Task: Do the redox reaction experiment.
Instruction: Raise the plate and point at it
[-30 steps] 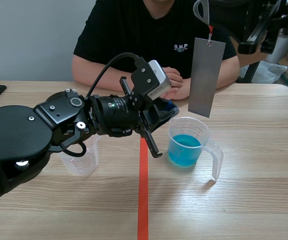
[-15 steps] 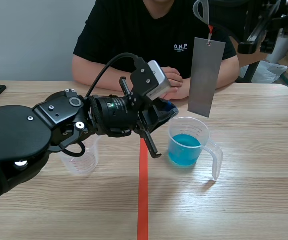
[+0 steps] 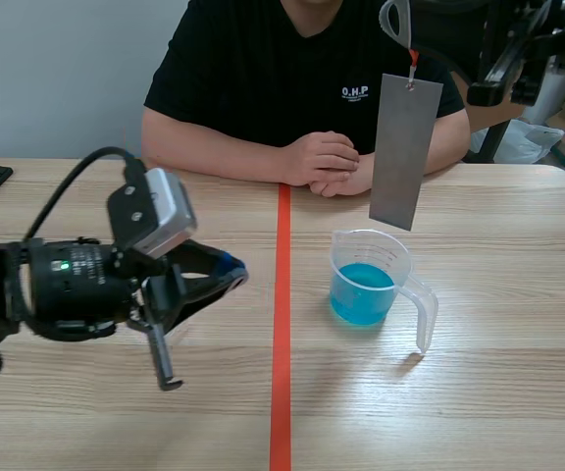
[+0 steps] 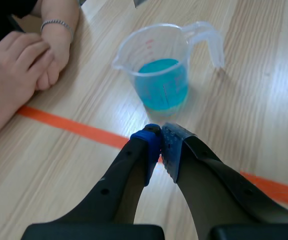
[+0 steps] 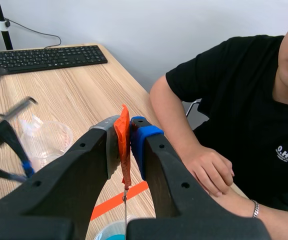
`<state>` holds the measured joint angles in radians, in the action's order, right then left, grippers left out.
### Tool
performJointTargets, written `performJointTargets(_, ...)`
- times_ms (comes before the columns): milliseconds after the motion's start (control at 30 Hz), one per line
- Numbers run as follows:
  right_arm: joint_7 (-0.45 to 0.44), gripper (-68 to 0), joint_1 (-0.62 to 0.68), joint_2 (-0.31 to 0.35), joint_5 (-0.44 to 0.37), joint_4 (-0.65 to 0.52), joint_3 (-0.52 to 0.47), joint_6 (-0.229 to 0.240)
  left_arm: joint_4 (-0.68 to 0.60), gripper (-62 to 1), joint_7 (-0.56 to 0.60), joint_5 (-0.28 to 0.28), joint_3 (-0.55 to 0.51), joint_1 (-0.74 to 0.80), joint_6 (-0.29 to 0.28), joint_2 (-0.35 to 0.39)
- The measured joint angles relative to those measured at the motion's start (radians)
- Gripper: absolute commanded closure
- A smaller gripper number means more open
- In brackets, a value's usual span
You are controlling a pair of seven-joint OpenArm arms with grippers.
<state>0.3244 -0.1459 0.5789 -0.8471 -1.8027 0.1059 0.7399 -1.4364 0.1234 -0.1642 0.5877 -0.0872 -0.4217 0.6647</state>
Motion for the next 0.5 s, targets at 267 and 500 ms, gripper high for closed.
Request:
performJointTargets(267, 0.005, -1.5, 0.0, 0.0, 0.0, 0.0, 0.0, 0.0, -0.144, -4.7, 0.035, -0.089, -0.325, 0.41, 0.001, 0.211)
performJointTargets(500, 0.011, -1.5, 0.0, 0.0, 0.0, 0.0, 0.0, 0.0, -0.151, -4.6, 0.079, -0.137, -0.646, 0.8, 0.009, 0.207)
